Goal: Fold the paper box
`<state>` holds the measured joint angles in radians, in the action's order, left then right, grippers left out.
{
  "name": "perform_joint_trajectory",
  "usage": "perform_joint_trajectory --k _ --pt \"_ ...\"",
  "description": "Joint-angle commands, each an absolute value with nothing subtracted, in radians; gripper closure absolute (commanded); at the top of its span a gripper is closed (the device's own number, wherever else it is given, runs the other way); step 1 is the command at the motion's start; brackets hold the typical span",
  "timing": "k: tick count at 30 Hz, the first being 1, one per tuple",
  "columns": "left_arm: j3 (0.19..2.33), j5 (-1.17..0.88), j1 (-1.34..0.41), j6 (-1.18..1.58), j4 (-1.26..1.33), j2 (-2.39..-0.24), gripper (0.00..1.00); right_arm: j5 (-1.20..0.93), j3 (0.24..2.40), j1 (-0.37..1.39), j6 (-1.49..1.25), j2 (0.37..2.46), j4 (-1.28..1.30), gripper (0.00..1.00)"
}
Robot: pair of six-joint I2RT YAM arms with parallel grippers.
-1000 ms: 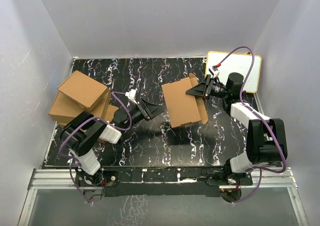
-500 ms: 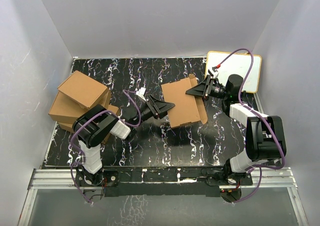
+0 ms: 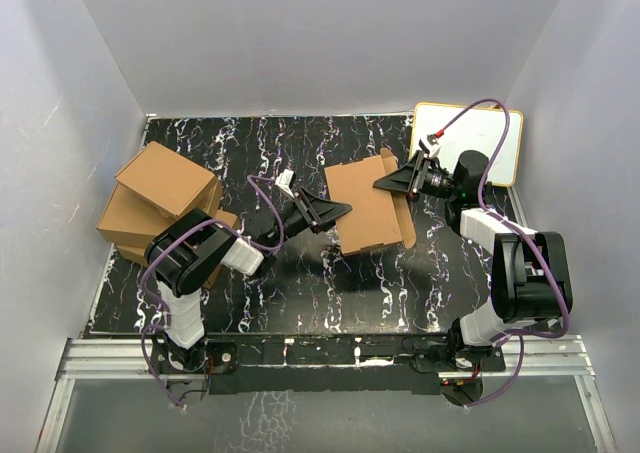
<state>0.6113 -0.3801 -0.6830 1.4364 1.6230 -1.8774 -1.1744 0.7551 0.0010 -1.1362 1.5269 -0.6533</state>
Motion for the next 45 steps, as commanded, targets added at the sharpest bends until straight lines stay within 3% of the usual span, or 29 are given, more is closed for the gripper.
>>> perform_joint_trajectory --k 1,4,7,12,16,22,31,39,42,45 --pt "0.632 -0.416 -0.681 1.431 1.803 -1.849 0.81 -1.186 0.75 0.003 -1.149 1.511 -0.719 0.66" --pt "0.625 -0.445 -0.665 1.437 1.804 -1.84 0.88 -1.198 0.752 0.003 -1.121 1.503 -0.704 0.56" --pt "0.597 -0.469 -0.631 1.438 1.804 -1.813 0.89 -1.232 0.774 -0.023 -1.043 1.495 -0.655 0.31" --pt "0.554 -0.567 -0.547 1.452 1.784 -1.763 0.9 -1.323 0.821 -0.098 -0.768 1.479 -0.455 0.01" --pt "0.549 -0.683 -0.499 1.453 1.702 -1.736 0.91 -1.364 0.887 -0.171 -0.37 1.44 -0.144 0.01" --pt "0.554 -0.839 -0.437 1.481 1.597 -1.747 0.92 -1.259 1.061 -0.187 0.489 1.395 0.555 0.01" --pt "0.603 -0.927 -0.41 1.412 1.33 -1.756 0.92 -1.346 0.979 -0.186 1.84 1.345 1.175 0.01" --pt "0.628 -0.867 -0.41 1.364 1.191 -1.791 0.92 -1.341 0.824 -0.046 2.018 1.234 1.193 0.0" --pt "0.637 -0.86 -0.41 1.39 1.226 -1.82 0.92 -1.37 0.759 0.006 2.011 1.173 1.125 0.1" --pt "0.646 -0.858 -0.409 1.397 1.237 -1.841 0.92 -1.381 0.711 0.05 1.965 1.142 1.034 0.27"
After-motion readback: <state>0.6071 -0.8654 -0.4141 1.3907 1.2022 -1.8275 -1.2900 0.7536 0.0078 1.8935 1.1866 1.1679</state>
